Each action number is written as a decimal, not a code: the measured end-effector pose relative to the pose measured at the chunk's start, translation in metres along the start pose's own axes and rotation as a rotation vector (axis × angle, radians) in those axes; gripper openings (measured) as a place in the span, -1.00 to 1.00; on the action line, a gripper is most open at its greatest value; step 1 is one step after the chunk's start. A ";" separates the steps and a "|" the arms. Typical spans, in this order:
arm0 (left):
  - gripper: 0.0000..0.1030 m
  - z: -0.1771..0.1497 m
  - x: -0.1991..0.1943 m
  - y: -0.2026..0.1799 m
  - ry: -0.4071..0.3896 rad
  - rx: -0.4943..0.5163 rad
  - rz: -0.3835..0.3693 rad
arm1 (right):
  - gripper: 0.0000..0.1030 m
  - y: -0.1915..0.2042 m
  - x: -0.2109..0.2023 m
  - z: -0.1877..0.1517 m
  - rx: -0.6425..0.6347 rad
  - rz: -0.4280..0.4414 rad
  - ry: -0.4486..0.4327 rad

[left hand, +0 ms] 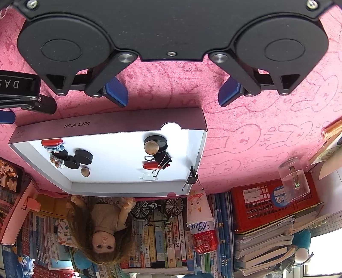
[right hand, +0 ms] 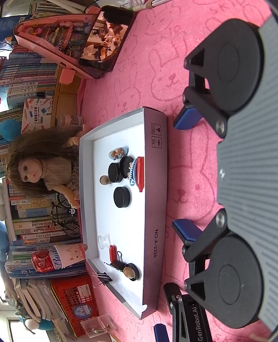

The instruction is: Organize rigid objects

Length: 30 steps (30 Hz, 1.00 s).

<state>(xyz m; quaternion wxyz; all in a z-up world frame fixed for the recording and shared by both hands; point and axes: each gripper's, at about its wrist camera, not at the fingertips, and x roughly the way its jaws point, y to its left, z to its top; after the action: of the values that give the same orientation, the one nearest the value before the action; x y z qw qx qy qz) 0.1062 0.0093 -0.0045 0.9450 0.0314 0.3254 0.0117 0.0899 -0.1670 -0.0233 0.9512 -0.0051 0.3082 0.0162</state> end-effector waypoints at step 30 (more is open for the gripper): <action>1.00 0.000 0.007 0.011 0.035 -0.069 -0.015 | 1.00 0.003 0.003 0.000 -0.015 0.008 0.014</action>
<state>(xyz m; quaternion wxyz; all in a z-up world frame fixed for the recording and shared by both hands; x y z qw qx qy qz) 0.1117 0.0209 -0.0083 0.9397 -0.0040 0.3416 0.0162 0.0925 -0.1643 -0.0254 0.9489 -0.0110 0.3147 0.0223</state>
